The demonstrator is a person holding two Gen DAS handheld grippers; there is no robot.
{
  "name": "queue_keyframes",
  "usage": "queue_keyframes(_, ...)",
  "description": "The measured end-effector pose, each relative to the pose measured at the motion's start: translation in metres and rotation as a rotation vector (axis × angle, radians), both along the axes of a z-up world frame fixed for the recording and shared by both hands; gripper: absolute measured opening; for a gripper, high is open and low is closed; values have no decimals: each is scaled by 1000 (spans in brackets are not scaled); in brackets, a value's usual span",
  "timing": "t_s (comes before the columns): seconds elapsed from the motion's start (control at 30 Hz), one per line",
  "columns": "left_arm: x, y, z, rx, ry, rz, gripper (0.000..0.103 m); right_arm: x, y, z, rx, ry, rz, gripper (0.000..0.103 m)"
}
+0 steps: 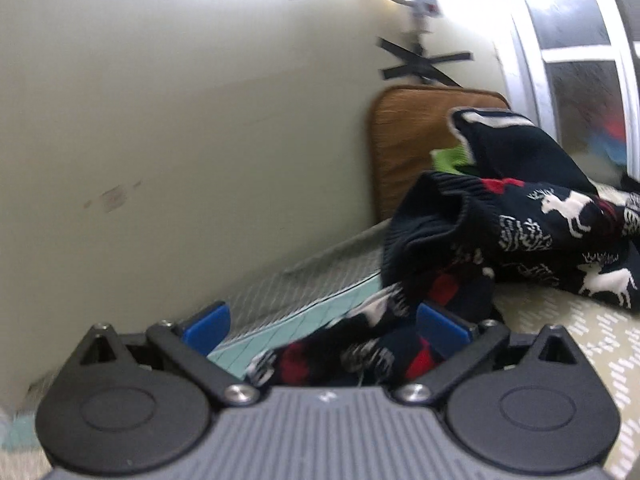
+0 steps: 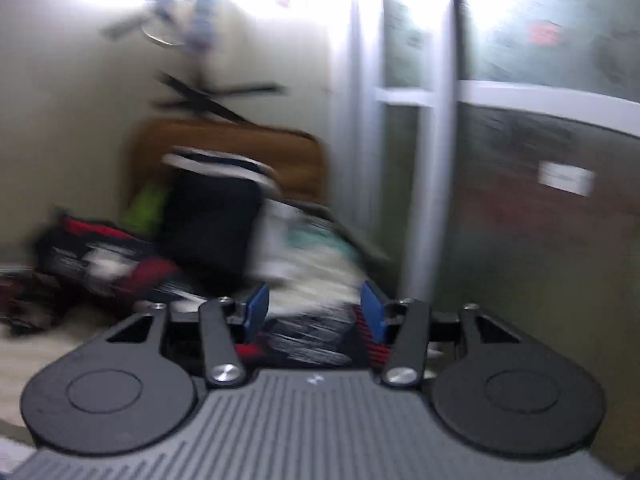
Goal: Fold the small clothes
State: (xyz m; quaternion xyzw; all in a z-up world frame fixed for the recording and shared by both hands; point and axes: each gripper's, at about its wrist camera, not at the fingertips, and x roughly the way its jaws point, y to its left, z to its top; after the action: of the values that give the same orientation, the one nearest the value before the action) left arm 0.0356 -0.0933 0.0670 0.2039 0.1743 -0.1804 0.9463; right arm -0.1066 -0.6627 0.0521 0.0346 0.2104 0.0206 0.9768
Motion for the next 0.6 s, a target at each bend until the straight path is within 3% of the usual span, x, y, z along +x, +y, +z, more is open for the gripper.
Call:
queue_keyframes(0.07,7,-14,-4,27,-3,-18,103,11,22,-11,-45,-50,126,72)
queue_keyframes(0.1,11,-20,-6,34,-3,-19,103,15,38,14,-75,-42,193,79)
queue_keyframes(0.13,13,-24,-7,29,0,-17,103,22,55,13,-94,-48,250,84)
queue_keyframes(0.33,7,-18,-18,12,29,-12,103,50,165,-17,-176,-67,523,86)
queue_keyframes(0.47,-6,4,-23,6,46,2,103,97,191,-7,-223,1,672,89)
queue_keyframes(0.5,-8,7,-23,9,46,6,103,121,207,5,-256,41,695,86)
queue_keyframes(0.6,-15,19,-21,11,36,27,103,119,201,17,-205,107,726,15)
